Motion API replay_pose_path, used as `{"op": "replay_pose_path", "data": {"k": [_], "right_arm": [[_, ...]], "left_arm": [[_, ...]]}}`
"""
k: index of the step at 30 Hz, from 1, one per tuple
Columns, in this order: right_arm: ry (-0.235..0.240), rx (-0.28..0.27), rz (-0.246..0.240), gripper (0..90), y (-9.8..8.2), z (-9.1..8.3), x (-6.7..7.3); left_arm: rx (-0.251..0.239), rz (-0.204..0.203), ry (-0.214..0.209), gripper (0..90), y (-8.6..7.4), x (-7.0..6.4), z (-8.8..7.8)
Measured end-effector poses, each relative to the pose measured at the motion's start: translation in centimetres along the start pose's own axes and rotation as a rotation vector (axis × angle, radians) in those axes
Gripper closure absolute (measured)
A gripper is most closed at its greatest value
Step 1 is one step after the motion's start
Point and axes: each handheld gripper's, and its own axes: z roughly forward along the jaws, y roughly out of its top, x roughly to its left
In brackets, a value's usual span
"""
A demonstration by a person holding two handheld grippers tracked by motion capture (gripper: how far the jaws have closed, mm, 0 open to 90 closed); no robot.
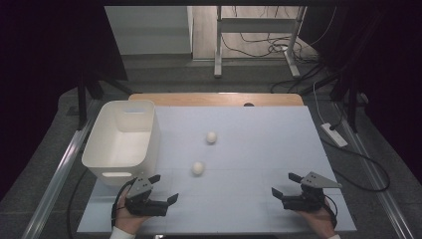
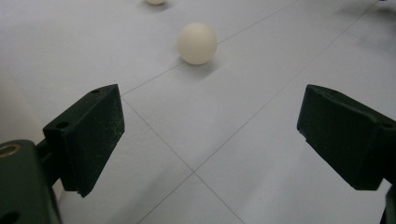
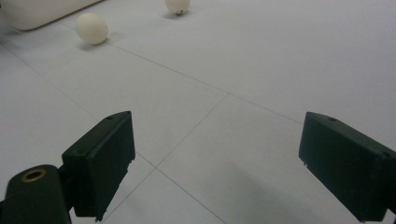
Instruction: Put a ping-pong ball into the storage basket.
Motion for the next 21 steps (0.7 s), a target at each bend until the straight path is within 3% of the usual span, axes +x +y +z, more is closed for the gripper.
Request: {"op": "replay_pose_path", "data": {"k": [21], "right_arm": [[-0.002, 0.001, -0.002, 10.7, 0.0, 0.0, 0.0]], "left_arm": [[-0.012, -0.011, 0.01, 8.2, 1.4, -0.4, -0.6]]}}
